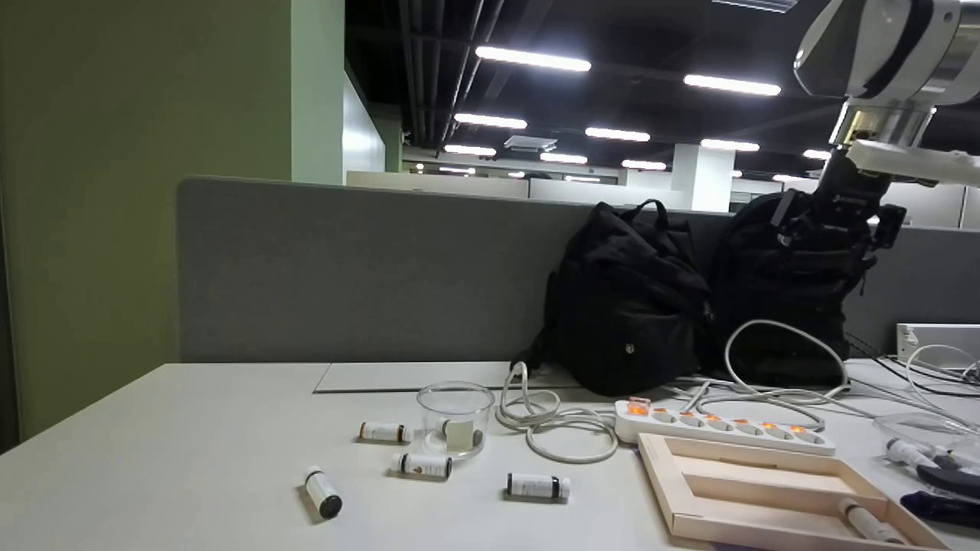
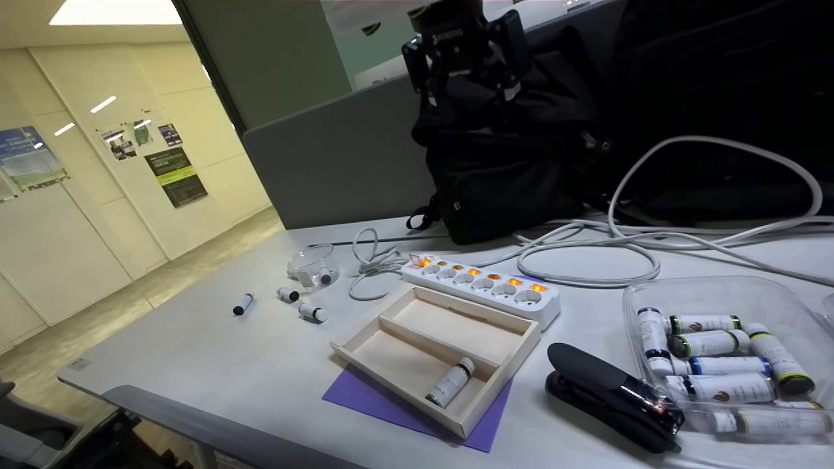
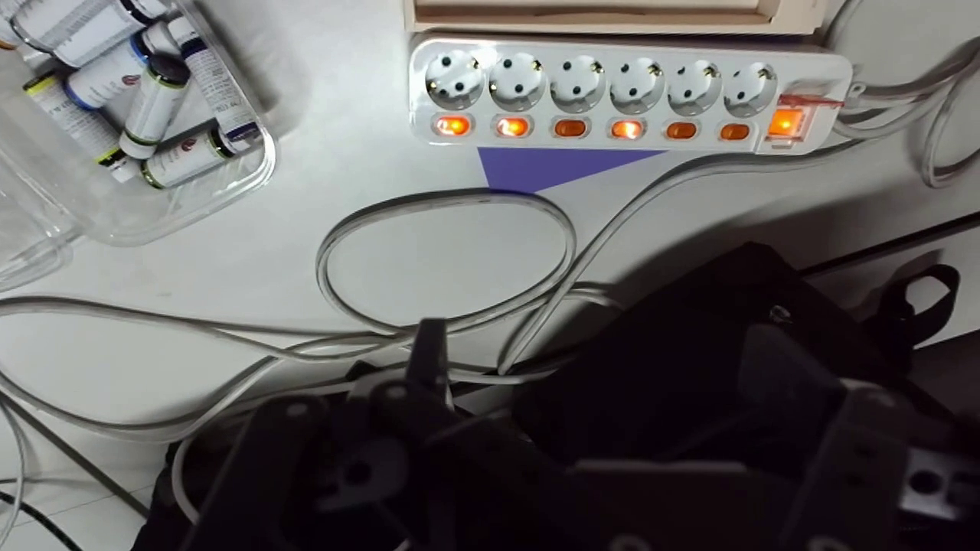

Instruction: Turn off the first switch from the left

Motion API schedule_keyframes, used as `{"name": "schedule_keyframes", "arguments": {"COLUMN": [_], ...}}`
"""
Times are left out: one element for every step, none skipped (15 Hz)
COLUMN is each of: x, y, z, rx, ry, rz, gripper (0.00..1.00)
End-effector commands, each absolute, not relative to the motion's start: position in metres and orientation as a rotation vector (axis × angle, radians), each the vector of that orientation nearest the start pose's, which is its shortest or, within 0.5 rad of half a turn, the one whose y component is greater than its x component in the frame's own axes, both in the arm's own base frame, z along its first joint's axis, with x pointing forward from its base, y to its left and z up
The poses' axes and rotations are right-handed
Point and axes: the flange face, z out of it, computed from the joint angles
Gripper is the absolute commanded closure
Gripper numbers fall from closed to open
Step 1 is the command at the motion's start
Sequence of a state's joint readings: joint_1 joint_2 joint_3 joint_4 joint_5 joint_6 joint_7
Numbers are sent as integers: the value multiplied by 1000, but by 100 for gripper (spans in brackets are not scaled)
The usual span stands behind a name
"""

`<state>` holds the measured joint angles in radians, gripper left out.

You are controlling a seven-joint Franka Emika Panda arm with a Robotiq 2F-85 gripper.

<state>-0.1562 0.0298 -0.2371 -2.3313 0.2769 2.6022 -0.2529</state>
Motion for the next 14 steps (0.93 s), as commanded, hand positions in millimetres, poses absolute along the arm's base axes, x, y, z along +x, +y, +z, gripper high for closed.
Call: {"name": "schedule_keyframes", "arguments": {"x": [504, 506, 507, 507, 506, 505, 506, 507, 510, 514, 518, 523, 529, 535], "y": [-220, -222, -224, -227, -229, -231, -233, -234, -234, -235, -236, -238, -239, -241], "z": [305, 290, 274, 257, 240, 220, 202, 186, 173, 161, 151, 144, 138, 133], "rx": [-2977, -2984, -2990, -3000, -3009, -3018, -3015, -3015, -3022, -3029, -3040, -3047, -3054, -3057], "ry": [594, 600, 606, 615, 623, 631, 645, 648, 642, 636, 631, 625, 618, 614], "rz": [-416, -407, -395, -372, -337, -294, -250, -226, -219, -209, -209, -214, -218, -226], "gripper": [33, 40, 49, 55, 63, 69, 75, 84, 89, 95, 99, 100, 100, 100]}}
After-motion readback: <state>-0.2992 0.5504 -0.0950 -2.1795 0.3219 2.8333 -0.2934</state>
